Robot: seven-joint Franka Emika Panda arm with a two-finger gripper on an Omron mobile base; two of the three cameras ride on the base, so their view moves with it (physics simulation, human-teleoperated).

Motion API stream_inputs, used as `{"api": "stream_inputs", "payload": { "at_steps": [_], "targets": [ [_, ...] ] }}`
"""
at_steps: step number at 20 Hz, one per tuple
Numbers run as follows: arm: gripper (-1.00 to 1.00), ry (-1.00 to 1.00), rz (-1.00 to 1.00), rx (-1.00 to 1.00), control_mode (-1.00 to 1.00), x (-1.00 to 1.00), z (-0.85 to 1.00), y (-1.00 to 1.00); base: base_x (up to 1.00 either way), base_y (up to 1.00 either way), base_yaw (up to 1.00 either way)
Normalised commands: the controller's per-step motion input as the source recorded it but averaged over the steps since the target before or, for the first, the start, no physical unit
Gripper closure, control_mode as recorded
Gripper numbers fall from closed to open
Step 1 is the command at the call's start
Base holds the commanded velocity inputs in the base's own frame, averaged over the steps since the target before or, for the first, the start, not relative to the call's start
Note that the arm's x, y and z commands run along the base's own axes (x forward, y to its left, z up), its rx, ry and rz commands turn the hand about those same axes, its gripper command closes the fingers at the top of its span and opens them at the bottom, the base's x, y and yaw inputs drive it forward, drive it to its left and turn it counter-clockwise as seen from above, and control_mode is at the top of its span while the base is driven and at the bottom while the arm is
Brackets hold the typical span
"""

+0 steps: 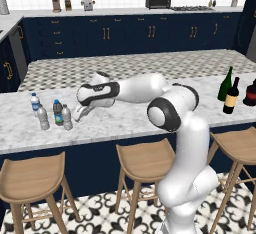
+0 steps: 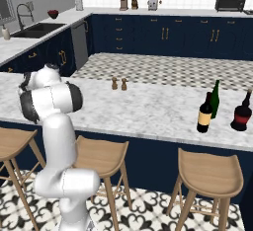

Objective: Move the plastic bottles in the middle to the plastics group, and the glass bottles in the middle to the glass group.

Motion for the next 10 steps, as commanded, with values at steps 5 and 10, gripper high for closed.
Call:
{"api": "stream_inputs", "payload": {
  "at_steps": [5, 10],
  "targets": [
    [-1.00, 0.00, -0.15, 0.00, -1.00, -0.76, 0.49, -0.65, 0.00, 0.00, 0.00],
    [-1.00, 0.00, -0.17, 0.02, -1.00, -0.80, 0.98, -0.82, 0.00, 0.00, 0.00]
  ]
}}
